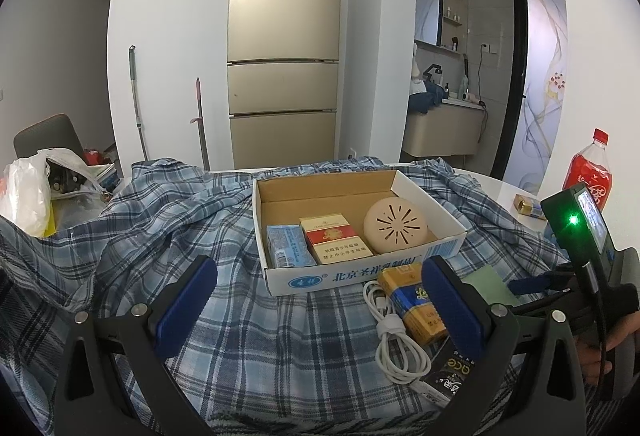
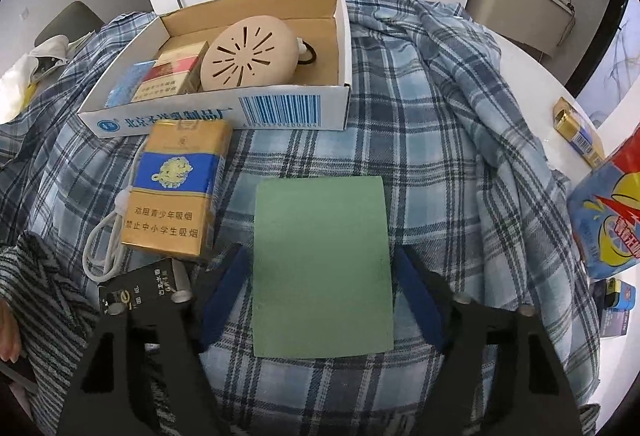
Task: Organize soft objects
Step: 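Lower the right tool and grasp the green card on the shirt, then grasp the yellow-blue cigarette pack with the left tool while the right tool holds the green card, then carry the cigarette pack with the left tool while the right tool carries the green card into the box, then open both tools to release the pack and card in the box, withdraw, then grasp the black Face tissue pack with the right tool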
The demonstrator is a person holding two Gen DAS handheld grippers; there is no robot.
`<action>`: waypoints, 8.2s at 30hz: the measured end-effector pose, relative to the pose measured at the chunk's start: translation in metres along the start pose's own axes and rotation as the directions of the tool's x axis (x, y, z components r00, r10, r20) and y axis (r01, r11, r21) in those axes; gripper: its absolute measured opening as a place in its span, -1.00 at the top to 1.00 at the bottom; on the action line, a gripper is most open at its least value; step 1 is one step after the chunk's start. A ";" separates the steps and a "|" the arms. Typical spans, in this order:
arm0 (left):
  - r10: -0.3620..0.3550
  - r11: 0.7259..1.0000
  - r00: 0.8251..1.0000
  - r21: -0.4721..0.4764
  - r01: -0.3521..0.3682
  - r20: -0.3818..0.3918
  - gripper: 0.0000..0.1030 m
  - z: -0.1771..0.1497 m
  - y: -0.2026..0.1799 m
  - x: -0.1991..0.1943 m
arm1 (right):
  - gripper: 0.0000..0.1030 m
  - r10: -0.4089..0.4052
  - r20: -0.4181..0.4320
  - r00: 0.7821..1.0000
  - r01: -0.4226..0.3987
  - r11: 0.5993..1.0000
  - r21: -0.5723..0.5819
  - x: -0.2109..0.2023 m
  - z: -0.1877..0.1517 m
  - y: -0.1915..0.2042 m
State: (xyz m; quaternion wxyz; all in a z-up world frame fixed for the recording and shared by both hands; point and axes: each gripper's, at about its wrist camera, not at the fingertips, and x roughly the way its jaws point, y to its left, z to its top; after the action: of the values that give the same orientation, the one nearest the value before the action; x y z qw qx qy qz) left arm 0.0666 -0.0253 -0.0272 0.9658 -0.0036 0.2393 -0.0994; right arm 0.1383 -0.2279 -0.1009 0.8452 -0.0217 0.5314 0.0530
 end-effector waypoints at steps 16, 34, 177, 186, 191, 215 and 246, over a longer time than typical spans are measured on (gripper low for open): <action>0.048 0.998 0.978 0.052 -0.038 -0.201 -0.83 0.014 -0.041 0.016 | -0.33 0.005 0.273 0.962 -0.003 1.000 -0.009 -0.066 0.004 -0.021; -0.041 0.998 0.882 0.023 0.059 -0.469 -0.64 -0.006 -0.097 0.098 | -0.33 -0.074 0.255 0.964 0.062 0.997 0.055 -0.042 -0.002 -0.044; 0.104 0.994 0.990 -0.019 -0.106 -0.096 -0.70 0.089 0.013 0.100 | -0.58 0.035 0.439 0.898 -0.069 0.996 0.061 -0.027 0.115 0.016; 0.060 0.998 0.991 0.026 -0.063 0.117 -0.83 0.115 -0.008 0.020 | -0.84 0.037 0.564 0.825 -0.067 0.997 0.033 -0.096 0.106 0.007; 0.054 0.997 0.978 0.050 -0.065 0.199 -1.00 0.105 -0.014 -0.019 | -0.99 0.021 0.656 0.755 -0.039 0.999 0.013 -0.137 0.076 0.012; -0.045 0.998 0.985 0.048 0.038 0.166 -1.00 -0.002 0.005 -0.050 | -0.99 0.120 0.618 0.777 -0.065 0.992 -0.110 -0.104 -0.037 0.033; -0.032 0.999 0.993 0.006 0.033 -0.110 -1.00 -0.011 0.011 -0.005 | -0.83 0.218 0.128 0.968 -0.169 0.934 -0.315 -0.028 -0.042 0.076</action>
State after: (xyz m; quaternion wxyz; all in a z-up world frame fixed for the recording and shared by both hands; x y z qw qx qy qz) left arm 0.0590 -0.0128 -0.0351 0.9494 0.0016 0.2918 -0.1162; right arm 0.0798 -0.1582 -0.0924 0.8626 -0.0936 0.4467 0.2182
